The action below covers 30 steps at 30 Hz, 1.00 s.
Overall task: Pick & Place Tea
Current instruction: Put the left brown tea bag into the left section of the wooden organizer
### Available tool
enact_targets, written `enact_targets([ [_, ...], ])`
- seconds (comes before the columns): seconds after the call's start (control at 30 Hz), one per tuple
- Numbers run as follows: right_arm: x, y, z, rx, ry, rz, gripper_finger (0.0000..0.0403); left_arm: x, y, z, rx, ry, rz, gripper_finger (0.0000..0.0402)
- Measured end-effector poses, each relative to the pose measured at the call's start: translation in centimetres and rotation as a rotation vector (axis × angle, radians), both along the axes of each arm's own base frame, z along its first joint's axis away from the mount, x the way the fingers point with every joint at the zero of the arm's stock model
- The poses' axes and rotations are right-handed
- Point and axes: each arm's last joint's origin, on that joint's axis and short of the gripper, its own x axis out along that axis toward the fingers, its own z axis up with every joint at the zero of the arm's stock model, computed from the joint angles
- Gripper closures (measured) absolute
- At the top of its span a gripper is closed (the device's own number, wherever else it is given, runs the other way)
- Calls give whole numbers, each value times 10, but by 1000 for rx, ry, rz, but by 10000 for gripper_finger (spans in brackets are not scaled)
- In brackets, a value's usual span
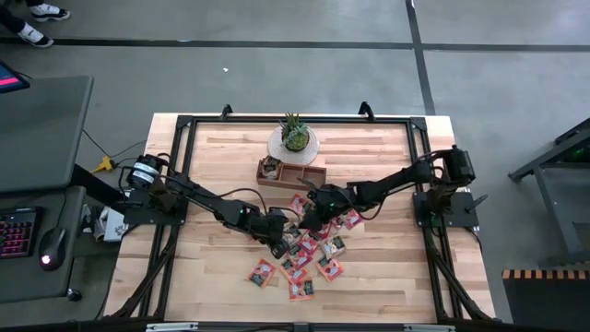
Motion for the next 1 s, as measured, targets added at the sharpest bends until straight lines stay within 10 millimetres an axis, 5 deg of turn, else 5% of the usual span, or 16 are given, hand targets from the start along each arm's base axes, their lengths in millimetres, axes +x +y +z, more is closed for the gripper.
enact_targets([
  [0.27, 26, 5, -18, 55, 91, 58, 190, 0, 0, 0, -1, -3, -6, 401],
  [0.67, 29, 5, -26, 68, 128, 29, 193, 1, 0, 0, -1, -10, -12, 401],
  [1.0, 30, 6, -32, 91, 137, 59, 263, 1, -1, 1, 3, -16, -26, 401],
])
